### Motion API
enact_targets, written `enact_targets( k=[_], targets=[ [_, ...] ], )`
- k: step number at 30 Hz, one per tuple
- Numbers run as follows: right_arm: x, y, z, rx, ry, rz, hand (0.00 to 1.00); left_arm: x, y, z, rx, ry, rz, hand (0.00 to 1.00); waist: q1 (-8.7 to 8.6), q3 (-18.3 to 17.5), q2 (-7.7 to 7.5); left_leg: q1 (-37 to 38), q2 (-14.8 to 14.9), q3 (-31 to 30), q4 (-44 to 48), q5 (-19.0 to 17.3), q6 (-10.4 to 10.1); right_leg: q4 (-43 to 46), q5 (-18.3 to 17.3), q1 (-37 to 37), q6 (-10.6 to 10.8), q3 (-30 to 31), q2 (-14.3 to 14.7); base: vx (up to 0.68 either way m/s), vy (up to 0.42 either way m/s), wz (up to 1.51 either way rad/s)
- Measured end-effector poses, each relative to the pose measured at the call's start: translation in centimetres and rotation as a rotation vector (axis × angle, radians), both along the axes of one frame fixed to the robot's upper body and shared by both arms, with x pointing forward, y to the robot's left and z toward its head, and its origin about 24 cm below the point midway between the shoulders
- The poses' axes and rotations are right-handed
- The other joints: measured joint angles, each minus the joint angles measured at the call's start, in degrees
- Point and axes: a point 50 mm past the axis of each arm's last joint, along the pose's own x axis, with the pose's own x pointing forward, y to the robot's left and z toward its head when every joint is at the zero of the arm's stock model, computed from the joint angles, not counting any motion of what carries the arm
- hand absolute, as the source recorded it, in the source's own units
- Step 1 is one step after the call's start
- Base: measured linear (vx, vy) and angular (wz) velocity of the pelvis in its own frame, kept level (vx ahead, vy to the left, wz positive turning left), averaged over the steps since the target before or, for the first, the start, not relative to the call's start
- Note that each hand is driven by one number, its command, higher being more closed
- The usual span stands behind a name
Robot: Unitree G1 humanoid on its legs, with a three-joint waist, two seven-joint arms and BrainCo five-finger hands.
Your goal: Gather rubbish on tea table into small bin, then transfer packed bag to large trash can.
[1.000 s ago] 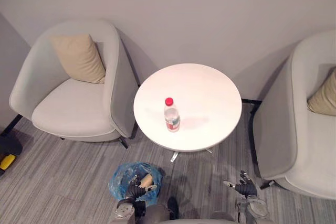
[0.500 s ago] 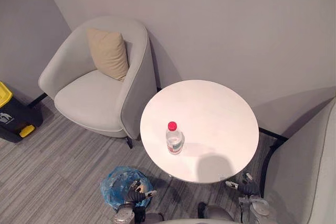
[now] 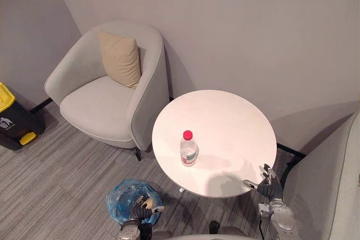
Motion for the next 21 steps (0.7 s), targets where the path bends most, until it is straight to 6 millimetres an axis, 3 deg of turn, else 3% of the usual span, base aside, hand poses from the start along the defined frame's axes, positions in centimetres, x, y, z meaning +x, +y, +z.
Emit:
enact_targets(
  k=[9,21],
  targets=[
    [1.3,1.2,3.1,-0.016,-0.158,0.103,0.0,0.0,0.1,0.0,0.001,-0.001,-0.003,0.0,0.01,-0.17,-0.04,1.18,0.09,-0.33,-1.33,0.43,0.19,-1.35,0.07,1.51,-0.1,-0.75,-0.01,0.0,0.003,0.02],
    [4.0,4.0,4.7,-0.06,-0.219,0.359,0.0,-0.7,0.2,-0.1,0.008,0.012,-0.008,0.0,0.2,-0.51,-0.14,0.79,-0.35,-3.01,-1.98,1.4,0.15,-2.7,0.06,2.65,-0.04,-3.65,-0.83,0.0,0.007,0.12]
  ],
)
